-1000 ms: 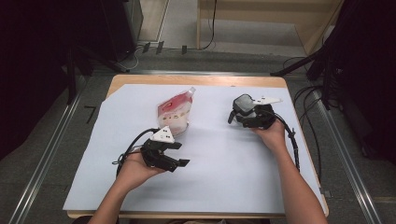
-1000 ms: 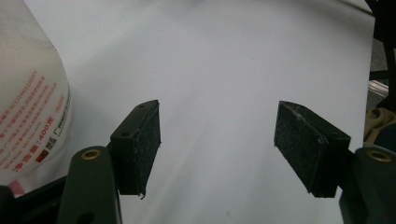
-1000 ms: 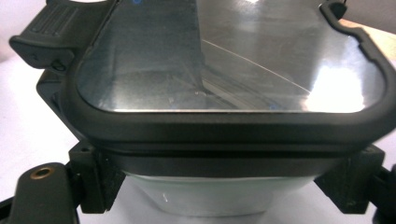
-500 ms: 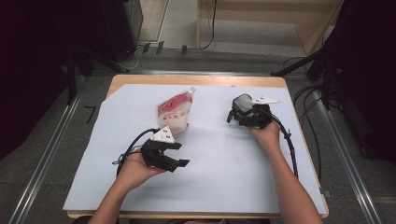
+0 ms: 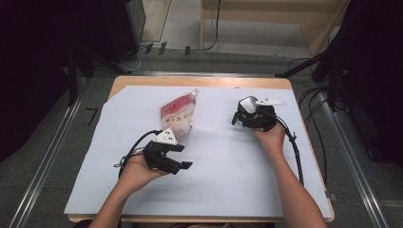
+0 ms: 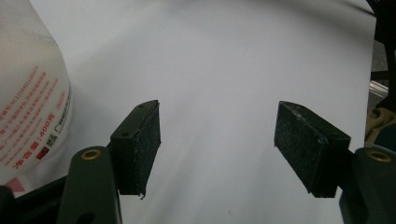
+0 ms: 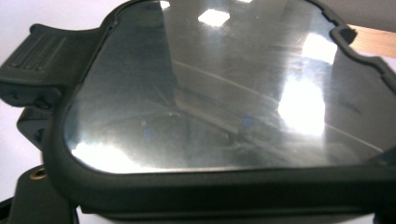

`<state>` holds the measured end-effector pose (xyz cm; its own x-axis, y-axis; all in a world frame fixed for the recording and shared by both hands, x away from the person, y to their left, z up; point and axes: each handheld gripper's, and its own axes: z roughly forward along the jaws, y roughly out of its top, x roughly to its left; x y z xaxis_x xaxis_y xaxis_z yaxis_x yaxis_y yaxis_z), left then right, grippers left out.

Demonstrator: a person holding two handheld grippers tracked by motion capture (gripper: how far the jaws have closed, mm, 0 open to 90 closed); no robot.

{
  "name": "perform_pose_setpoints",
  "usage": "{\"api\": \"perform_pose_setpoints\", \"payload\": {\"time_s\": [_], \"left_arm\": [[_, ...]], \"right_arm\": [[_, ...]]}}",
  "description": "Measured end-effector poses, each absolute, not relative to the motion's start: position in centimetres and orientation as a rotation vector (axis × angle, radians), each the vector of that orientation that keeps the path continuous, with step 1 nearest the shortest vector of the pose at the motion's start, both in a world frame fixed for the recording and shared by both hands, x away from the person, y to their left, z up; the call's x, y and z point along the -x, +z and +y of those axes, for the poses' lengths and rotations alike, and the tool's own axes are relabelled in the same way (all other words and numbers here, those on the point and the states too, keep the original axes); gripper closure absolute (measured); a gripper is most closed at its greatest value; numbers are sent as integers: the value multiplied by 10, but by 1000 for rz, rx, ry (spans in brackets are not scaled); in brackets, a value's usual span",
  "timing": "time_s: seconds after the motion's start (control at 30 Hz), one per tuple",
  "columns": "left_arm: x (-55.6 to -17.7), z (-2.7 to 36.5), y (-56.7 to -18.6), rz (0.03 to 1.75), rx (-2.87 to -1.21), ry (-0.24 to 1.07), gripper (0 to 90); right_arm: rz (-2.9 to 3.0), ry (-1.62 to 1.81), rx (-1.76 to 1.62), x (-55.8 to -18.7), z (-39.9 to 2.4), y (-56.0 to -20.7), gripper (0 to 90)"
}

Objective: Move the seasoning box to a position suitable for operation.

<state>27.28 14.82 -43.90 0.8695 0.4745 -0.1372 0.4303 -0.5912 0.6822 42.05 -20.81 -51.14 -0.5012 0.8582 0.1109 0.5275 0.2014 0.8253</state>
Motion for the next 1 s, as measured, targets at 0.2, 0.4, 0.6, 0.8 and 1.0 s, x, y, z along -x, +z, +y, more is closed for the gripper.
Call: {"api": "perform_pose_setpoints", "payload": {"time_s": [0.2,0.4,0.6,0.8,1.0], "left_arm": [[-278,147,-435,673,-2259,48,324],[-286,139,-429,681,-2271,-1,310],[-290,134,-425,683,-2246,-6,311],[-292,132,-430,643,-2278,14,316],[-293,137,-434,659,-2261,-11,322]], "right_arm": [[2130,1220,-1266,-407,-213,-501,153],[2153,1269,-1239,-384,-215,-488,154],[2199,1250,-1164,-361,-212,-479,154],[2230,1272,-1134,-343,-204,-477,154],[2273,1274,-1101,-319,-196,-475,154]]}}
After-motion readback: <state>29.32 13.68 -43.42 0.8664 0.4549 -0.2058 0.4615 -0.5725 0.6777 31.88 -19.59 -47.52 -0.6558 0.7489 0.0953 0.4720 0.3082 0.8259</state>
